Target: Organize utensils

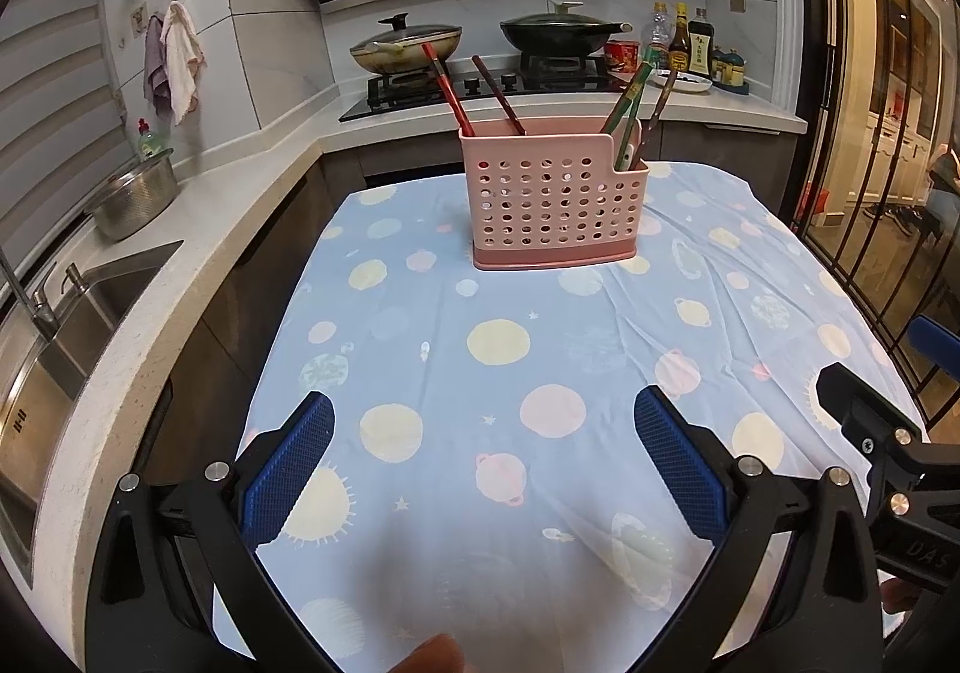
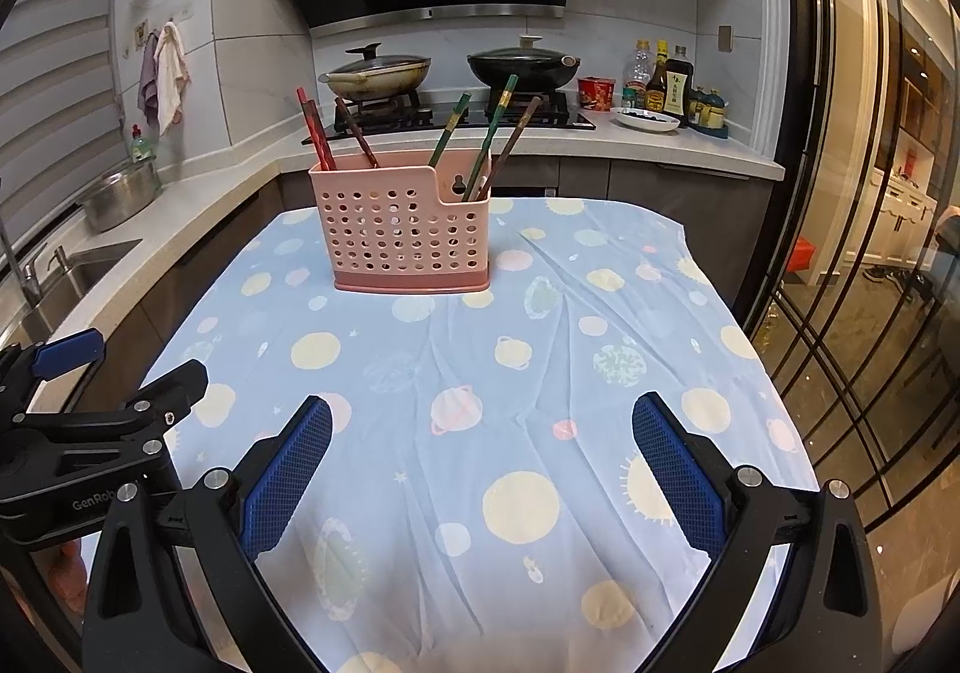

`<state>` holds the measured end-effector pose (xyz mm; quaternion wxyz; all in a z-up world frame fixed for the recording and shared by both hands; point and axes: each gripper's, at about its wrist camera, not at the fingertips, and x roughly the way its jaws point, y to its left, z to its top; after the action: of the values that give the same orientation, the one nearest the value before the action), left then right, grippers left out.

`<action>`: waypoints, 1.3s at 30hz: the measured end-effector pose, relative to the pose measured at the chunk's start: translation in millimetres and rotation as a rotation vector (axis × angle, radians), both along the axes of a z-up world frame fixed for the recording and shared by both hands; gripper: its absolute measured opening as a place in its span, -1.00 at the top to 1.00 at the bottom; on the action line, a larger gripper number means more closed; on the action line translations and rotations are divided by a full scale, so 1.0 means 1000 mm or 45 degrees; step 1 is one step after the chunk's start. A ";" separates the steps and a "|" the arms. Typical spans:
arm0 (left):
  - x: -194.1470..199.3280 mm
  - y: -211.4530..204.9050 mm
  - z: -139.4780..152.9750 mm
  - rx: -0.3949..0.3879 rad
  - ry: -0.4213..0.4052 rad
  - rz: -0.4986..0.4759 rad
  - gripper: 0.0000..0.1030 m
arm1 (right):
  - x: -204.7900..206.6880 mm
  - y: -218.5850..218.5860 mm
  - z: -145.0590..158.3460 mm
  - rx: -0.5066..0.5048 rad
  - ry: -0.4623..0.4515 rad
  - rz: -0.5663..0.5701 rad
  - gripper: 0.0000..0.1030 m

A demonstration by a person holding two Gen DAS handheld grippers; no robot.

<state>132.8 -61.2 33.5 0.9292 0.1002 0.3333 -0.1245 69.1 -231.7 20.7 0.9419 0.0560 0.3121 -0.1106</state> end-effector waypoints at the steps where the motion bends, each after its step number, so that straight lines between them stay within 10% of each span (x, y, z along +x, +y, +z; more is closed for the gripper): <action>1: 0.000 0.000 0.000 -0.002 0.002 0.002 -0.86 | 0.000 0.000 0.000 -0.001 0.000 -0.001 -0.89; 39: 0.006 0.012 -0.003 -0.055 0.010 0.080 -0.86 | 0.002 -0.005 -0.001 -0.006 0.001 -0.005 -0.89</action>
<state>138.4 -49.3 30.6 0.9332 0.0690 0.3373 -0.1029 71.0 -236.3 19.5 0.9417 0.0545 0.3121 -0.1131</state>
